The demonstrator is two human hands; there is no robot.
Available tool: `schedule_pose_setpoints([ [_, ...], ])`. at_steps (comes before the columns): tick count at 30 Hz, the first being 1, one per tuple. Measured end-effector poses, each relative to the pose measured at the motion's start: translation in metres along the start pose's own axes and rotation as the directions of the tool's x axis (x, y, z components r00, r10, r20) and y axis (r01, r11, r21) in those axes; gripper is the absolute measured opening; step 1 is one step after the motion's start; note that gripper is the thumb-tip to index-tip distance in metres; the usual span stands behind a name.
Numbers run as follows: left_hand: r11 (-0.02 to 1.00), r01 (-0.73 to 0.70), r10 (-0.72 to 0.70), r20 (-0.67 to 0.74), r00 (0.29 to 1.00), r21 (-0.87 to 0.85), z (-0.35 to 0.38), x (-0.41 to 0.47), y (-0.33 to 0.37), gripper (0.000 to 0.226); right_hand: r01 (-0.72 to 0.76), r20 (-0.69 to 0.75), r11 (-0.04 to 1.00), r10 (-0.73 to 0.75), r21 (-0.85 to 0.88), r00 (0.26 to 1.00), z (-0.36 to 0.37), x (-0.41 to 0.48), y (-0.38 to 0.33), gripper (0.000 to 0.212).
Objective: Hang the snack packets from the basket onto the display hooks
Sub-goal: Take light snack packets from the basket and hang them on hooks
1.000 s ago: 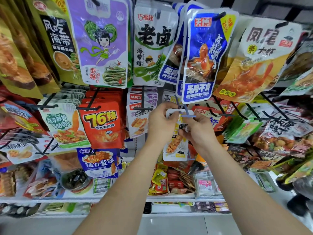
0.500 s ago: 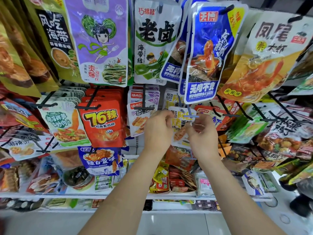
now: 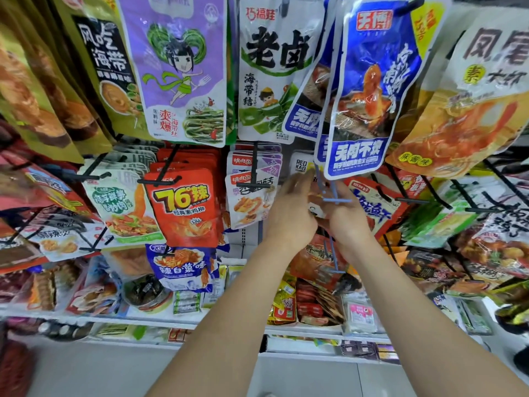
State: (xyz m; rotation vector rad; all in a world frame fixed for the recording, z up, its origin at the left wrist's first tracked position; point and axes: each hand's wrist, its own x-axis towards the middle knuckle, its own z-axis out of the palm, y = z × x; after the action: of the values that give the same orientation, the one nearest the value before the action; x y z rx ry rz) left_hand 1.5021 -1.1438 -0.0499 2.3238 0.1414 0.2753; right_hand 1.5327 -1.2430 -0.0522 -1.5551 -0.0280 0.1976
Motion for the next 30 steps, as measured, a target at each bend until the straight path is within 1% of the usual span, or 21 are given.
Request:
schedule_pose_setpoints([
  [2, 1.0, 0.021, -0.02, 0.06, 0.998, -0.019, -0.001, 0.007, 0.0, 0.08, -0.015, 0.044, 1.0, 0.015, -0.003, 0.999, 0.001, 0.002, -0.002, 0.047],
  [4, 0.998, 0.046, -0.042, 0.091, 0.995, -0.036, -0.005, 0.007, 0.002, 0.076, -0.036, 0.084, 0.999, 0.037, -0.02, 0.996, 0.001, 0.002, -0.004, 0.048],
  [6, 0.997, 0.059, -0.057, 0.046, 0.997, -0.05, -0.012, 0.0, 0.004, 0.063, -0.024, 0.102, 0.997, 0.031, -0.069, 0.994, -0.001, -0.004, -0.011, 0.047],
  [8, 0.99, 0.071, -0.076, -0.034, 0.997, -0.119, -0.023, -0.016, 0.003, 0.047, 0.012, 0.111, 0.983, 0.009, -0.183, 0.994, -0.004, -0.012, -0.017, 0.044],
  [10, 0.977, 0.079, -0.096, -0.081, 0.992, -0.197, -0.039, -0.039, -0.003, 0.031, 0.028, 0.129, 0.961, 0.008, -0.275, 0.992, -0.004, -0.026, -0.021, 0.029],
  [12, 0.969, 0.092, -0.124, -0.126, 0.984, -0.231, -0.058, -0.066, -0.016, 0.022, 0.03, 0.16, 0.949, 0.021, -0.312, 0.987, -0.002, -0.041, -0.022, 0.019],
  [14, 0.96, 0.117, -0.166, -0.18, 0.97, -0.254, -0.081, -0.093, -0.032, 0.019, 0.043, 0.21, 0.944, 0.029, -0.328, 0.977, 0.008, -0.058, -0.023, 0.019],
  [16, 0.956, 0.16, -0.214, -0.216, 0.952, -0.245, -0.107, -0.121, -0.049, 0.019, 0.104, 0.27, 0.914, 0.006, -0.391, 0.963, 0.022, -0.076, -0.022, 0.02],
  [18, 0.951, 0.208, -0.259, -0.221, 0.94, -0.23, -0.137, -0.152, -0.068, 0.022, 0.176, 0.327, 0.869, -0.017, -0.463, 0.945, 0.045, -0.098, -0.023, 0.02],
  [19, 0.952, 0.216, -0.265, -0.23, 0.937, -0.217, -0.154, -0.169, -0.078, 0.027, 0.222, 0.355, 0.84, -0.037, -0.495, 0.934, 0.06, -0.111, -0.023, 0.02],
  [20, 0.96, 0.214, -0.255, -0.254, 0.933, -0.178, -0.171, -0.188, -0.089, 0.033, 0.297, 0.391, 0.787, -0.078, -0.541, 0.917, 0.077, -0.125, -0.026, 0.018],
  [21, 0.969, 0.213, -0.241, -0.28, 0.929, -0.126, -0.187, -0.206, -0.101, 0.035, 0.391, 0.444, 0.701, -0.117, -0.597, 0.888, 0.095, -0.14, -0.03, 0.016],
  [23, 0.968, 0.251, -0.237, -0.306, 0.922, 0.008, -0.231, -0.254, -0.131, 0.027, 0.559, 0.58, 0.515, -0.14, -0.65, 0.803, 0.146, -0.173, -0.033, 0.018],
  [24, 0.961, 0.268, -0.239, -0.29, 0.927, 0.064, -0.24, -0.267, -0.139, 0.024, 0.615, 0.627, 0.43, -0.134, -0.661, 0.768, 0.158, -0.182, -0.036, 0.021],
  [26, 0.923, 0.338, -0.278, -0.287, 0.917, 0.184, -0.274, -0.31, -0.163, 0.023, 0.741, 0.745, 0.278, -0.115, -0.611, 0.657, 0.204, -0.208, -0.033, 0.024],
  [27, 0.896, 0.378, -0.303, -0.305, 0.903, 0.231, -0.29, -0.331, -0.175, 0.024, 0.788, 0.794, 0.232, -0.09, -0.57, 0.601, 0.229, -0.221, -0.03, 0.024],
  [30, 0.832, 0.481, -0.359, -0.392, 0.847, 0.278, -0.335, -0.392, -0.211, 0.026, 0.876, 0.888, 0.175, -0.021, -0.45, 0.46, 0.302, -0.259, -0.016, 0.029],
])
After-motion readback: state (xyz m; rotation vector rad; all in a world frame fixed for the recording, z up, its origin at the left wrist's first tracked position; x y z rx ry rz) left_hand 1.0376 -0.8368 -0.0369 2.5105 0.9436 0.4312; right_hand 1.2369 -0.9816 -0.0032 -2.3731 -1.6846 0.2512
